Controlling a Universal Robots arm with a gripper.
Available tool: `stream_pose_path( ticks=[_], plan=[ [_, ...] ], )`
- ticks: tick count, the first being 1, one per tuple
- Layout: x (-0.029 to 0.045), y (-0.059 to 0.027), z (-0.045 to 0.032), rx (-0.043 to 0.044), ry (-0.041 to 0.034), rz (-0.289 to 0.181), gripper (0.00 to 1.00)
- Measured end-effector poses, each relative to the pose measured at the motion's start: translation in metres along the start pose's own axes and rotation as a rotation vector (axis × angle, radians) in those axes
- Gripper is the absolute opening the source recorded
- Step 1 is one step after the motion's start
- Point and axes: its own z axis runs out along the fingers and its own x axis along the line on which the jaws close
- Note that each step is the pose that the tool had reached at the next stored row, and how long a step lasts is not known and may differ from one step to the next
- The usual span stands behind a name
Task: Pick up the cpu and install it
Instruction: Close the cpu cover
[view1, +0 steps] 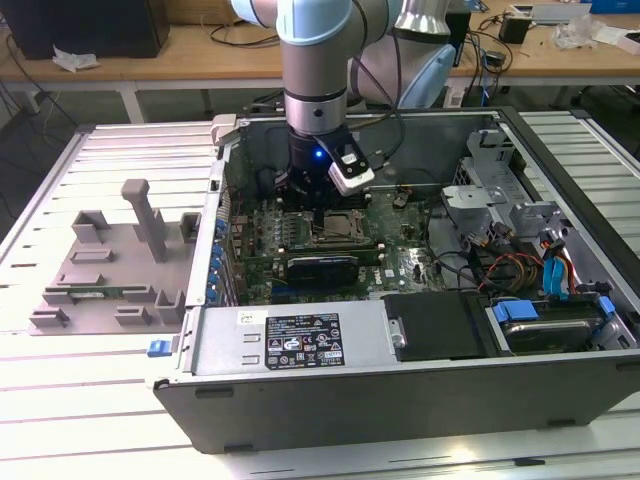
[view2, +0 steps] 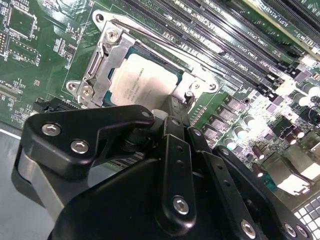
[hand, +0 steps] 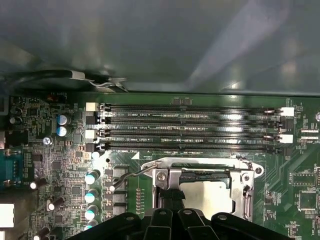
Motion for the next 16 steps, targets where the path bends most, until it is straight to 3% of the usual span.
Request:
stream_pose_path(
  ticks=[9, 12, 14, 16],
  plan=[
    [-0.0032, 0.0004, 0.0001, -0.0002, -0.0001, -0.004, 0.11],
    [-0.0036, 0.0005, -0.003, -0.0009, -0.0008, -0.005, 0.11],
    [-0.0037, 0.0, -0.0222, -0.0003, -0.0009, -0.004, 0.11],
    [-0.0039, 0.0, -0.0281, -0.0003, -0.0013, -0.004, 0.11]
  ],
)
